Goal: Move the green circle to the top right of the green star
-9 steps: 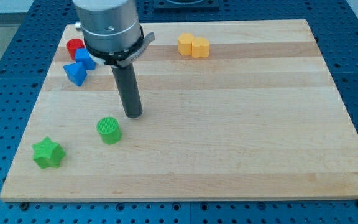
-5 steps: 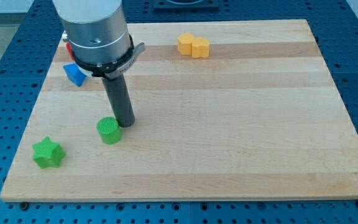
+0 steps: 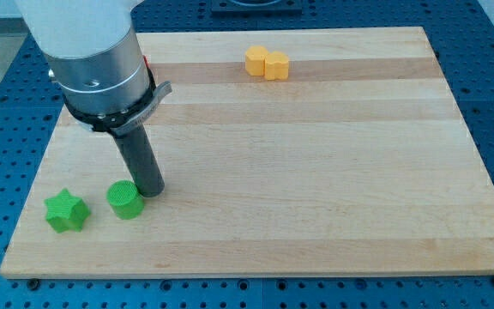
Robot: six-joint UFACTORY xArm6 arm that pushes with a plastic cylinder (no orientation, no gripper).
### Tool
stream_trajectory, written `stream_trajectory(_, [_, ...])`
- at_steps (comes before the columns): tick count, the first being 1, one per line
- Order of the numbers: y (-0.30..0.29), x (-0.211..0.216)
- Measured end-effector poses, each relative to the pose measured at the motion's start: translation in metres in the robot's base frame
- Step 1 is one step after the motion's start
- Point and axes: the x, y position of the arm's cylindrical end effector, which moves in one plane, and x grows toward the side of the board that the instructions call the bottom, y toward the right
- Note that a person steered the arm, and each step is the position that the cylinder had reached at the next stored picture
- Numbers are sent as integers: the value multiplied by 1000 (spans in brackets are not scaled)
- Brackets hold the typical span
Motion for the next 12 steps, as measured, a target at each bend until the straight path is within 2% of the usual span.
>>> stream_trajectory(1, [29,32])
stream_trajectory(3, [25,32])
stream_trajectory(6, [-45,25])
stream_trajectory(8, [-47,22])
stream_trajectory(9, [-25,-20])
stream_trajectory(10, [-22,-39])
stream_trajectory(11, [-22,-39])
stream_trajectory(12, [-68,-72])
